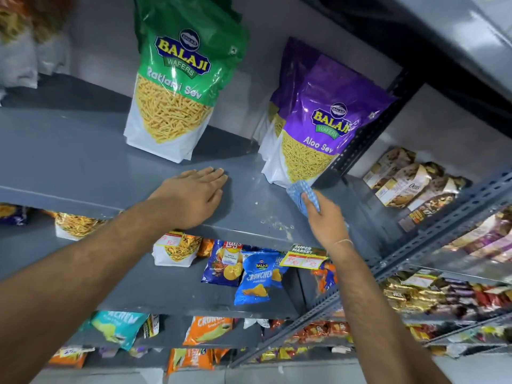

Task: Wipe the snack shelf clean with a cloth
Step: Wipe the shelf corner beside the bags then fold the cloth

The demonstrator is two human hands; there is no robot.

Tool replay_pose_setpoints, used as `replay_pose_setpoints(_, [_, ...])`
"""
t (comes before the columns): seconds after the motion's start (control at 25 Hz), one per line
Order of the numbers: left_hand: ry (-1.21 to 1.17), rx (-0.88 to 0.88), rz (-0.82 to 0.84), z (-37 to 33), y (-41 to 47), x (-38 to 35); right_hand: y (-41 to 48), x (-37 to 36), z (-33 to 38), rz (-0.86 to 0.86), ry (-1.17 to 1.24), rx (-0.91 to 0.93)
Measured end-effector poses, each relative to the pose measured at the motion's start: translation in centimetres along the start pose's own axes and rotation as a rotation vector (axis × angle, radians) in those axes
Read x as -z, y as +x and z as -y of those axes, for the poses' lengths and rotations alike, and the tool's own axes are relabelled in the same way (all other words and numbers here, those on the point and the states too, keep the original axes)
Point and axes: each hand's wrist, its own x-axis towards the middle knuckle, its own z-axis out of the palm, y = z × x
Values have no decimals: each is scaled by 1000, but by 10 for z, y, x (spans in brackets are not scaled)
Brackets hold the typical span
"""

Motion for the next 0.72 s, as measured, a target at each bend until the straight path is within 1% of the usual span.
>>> replay_pose_setpoints(0.08, [29,77,-50,1,-2,-3,-3,-9,-12,34,-79,-23])
replay_pose_setpoints(0.16, [41,119,-74,-4,0,-6,-2,-16,-3,45,-112,-17])
replay_pose_setpoints(0.28, [57,117,-53,-2,4,-7,-3,-34,21,119,-131,48])
replay_pose_setpoints(0.36, [93,84,2,1,5,-5,-12,-42,39,168,-121,134])
replay_pose_setpoints(0.44, [142,42,52,3,6,-5,-31,-42,52,260,-72,227])
replay_pose_setpoints(0.52, [155,32,33,3,6,-5,-52,-32,55,372,-34,300])
replay_pose_setpoints(0.56, [158,34,18,2,5,-6,-59,-24,51,421,-15,308])
replay_pose_setpoints(0.6, [162,35,13,2,5,-6,-62,-15,48,427,5,297])
replay_pose_setpoints(0.64, [161,34,12,3,5,-7,-61,-4,43,358,23,265])
replay_pose_setpoints(0.72, [153,26,17,5,5,-8,-45,24,26,50,47,113])
